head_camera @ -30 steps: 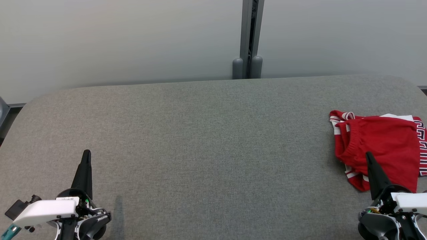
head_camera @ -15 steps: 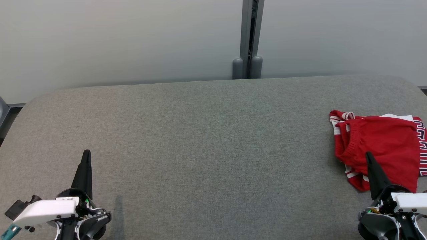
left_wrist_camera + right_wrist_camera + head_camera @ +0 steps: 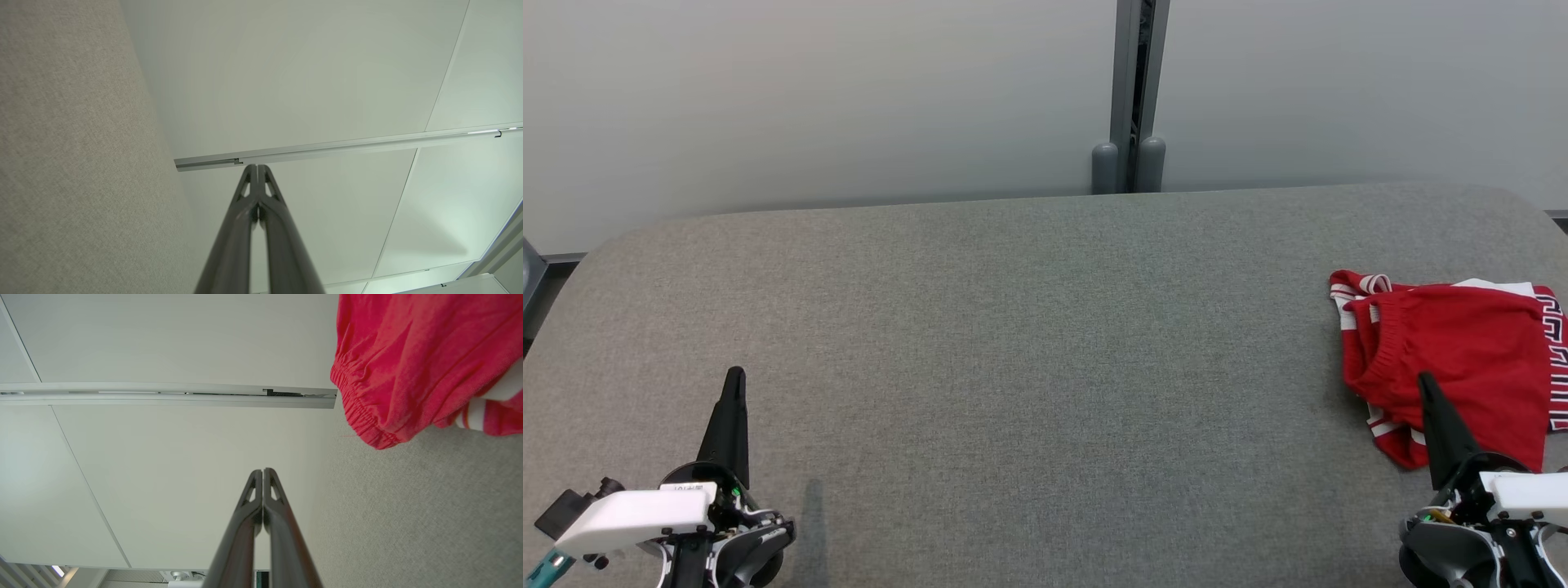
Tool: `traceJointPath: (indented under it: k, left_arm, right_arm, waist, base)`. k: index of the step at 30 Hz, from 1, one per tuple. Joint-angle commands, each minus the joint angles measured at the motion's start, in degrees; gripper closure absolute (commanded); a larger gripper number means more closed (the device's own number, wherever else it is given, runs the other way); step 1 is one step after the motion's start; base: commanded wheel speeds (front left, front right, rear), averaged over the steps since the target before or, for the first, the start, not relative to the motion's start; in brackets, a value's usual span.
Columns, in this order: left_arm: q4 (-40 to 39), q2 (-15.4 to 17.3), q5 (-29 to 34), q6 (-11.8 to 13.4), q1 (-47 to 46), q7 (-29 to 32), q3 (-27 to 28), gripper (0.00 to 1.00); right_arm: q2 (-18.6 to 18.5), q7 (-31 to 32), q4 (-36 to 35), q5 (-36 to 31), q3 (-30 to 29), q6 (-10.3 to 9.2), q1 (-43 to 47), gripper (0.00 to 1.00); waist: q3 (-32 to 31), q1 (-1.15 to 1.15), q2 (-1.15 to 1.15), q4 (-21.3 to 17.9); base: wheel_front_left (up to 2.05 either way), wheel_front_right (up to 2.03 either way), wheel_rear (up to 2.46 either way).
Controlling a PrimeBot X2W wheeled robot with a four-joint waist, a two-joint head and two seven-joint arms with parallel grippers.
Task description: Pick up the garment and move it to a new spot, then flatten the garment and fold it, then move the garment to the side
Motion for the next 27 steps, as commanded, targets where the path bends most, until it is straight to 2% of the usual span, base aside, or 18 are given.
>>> traceJointPath:
  k: [1, 27]
  left_arm:
    - [0.0, 0.1, 0.0, -0.2, -0.5, 0.1, 0.3, 1.0]
    - [0.0, 0.1, 0.1, -0.2, -0.5, 0.2, 0.3, 1.0]
  right_arm:
    - [-0.2, 0.3, 0.2, -0.1, -0.1, 0.0, -0.6, 1.0]
    - [-0.1, 0.2, 0.2, -0.1, -0.1, 0.0, -0.6, 1.0]
  waist:
    - [0.0, 0.0, 0.0, 0.0]
    - [0.0, 0.0, 0.0, 0.0]
  base:
    - [0.0, 0.0, 0.0]
    - [0.0, 0.0, 0.0]
